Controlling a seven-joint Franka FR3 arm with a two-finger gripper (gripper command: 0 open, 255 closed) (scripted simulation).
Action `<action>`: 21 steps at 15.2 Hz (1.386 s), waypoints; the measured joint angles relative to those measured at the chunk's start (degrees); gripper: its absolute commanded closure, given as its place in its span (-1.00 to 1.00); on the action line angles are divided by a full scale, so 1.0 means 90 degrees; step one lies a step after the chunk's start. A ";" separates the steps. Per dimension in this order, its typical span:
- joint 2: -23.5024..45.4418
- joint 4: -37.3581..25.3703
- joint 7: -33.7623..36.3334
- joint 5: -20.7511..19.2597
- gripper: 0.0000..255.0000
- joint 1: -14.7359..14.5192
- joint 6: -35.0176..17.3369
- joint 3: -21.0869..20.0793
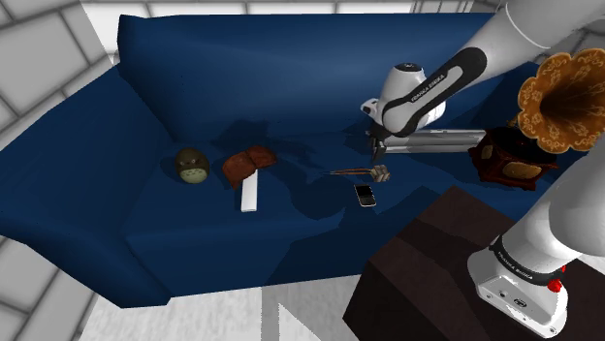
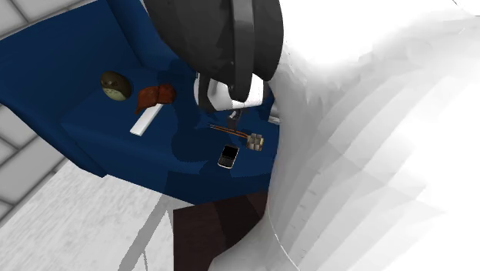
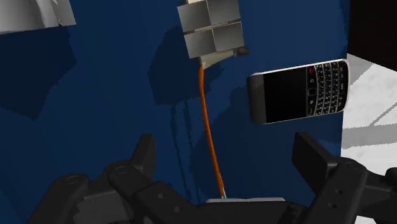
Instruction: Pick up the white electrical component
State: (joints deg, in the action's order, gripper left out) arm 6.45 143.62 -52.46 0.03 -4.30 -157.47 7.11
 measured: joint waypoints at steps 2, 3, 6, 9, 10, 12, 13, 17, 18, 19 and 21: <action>0.0548 -0.0191 -0.0337 0.0103 -1.00 0.0053 -0.0332 -0.0071; 0.0834 -0.0345 -0.0506 0.0150 -1.00 0.0101 -0.0459 -0.0119; 0.1539 -0.0641 -0.0875 0.0206 -1.00 0.0237 -0.0843 -0.0252; 0.1820 -0.0679 -0.0955 0.0232 -1.00 0.0291 -0.1085 -0.0308; 0.1925 -0.0721 -0.0970 0.0244 -1.00 0.0308 -0.1149 -0.0325; 0.2128 -0.0769 -0.0979 0.0264 -1.00 0.0326 -0.1304 -0.0355; 0.2203 -0.0796 -0.0979 0.0270 -1.00 0.0329 -0.1352 -0.0365; 0.2280 -0.0823 -0.0996 0.0279 1.00 0.0354 -0.1404 -0.0382; 0.2283 -0.0824 -0.0997 0.0279 1.00 0.0355 -0.1406 -0.0382; 0.2285 -0.0824 -0.0997 0.0280 1.00 0.0355 -0.1407 -0.0383; 0.2286 -0.0825 -0.0997 0.0280 1.00 0.0355 -0.1408 -0.0384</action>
State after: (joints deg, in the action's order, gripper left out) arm 27.03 136.19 -61.43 2.55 -1.11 -170.15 3.65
